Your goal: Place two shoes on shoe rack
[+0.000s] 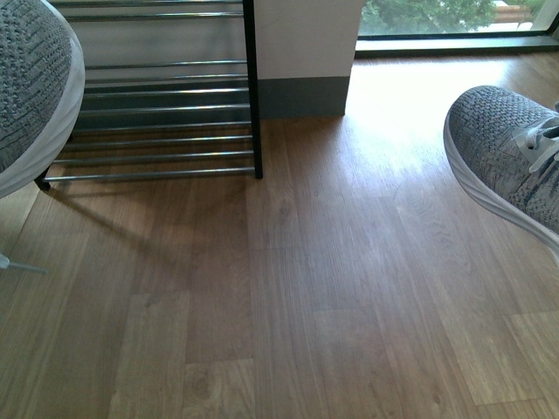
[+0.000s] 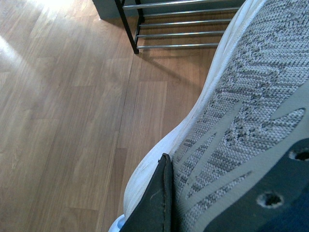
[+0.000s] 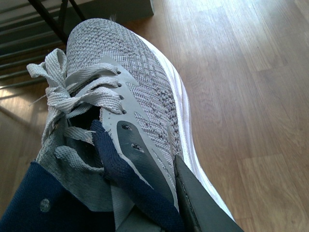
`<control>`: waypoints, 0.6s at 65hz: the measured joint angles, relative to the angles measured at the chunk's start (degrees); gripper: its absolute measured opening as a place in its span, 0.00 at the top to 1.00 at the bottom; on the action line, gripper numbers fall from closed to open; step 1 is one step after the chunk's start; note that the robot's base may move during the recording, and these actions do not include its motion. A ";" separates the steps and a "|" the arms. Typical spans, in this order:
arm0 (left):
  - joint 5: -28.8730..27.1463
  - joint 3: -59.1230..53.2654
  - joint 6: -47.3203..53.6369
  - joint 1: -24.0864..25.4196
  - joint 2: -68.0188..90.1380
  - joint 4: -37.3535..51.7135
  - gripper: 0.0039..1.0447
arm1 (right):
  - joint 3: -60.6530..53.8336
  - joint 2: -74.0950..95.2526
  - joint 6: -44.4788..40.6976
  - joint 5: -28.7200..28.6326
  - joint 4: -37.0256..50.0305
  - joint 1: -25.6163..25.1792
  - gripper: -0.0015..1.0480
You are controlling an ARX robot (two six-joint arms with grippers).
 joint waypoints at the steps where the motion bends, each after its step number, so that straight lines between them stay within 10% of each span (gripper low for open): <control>1: 0.04 0.00 0.00 0.00 0.00 0.00 0.99 | 0.00 0.00 0.00 0.00 0.00 0.00 0.99; 39: -0.61 -0.02 -0.02 0.07 0.00 0.00 0.99 | 0.00 -0.11 0.00 -0.90 0.00 0.28 0.99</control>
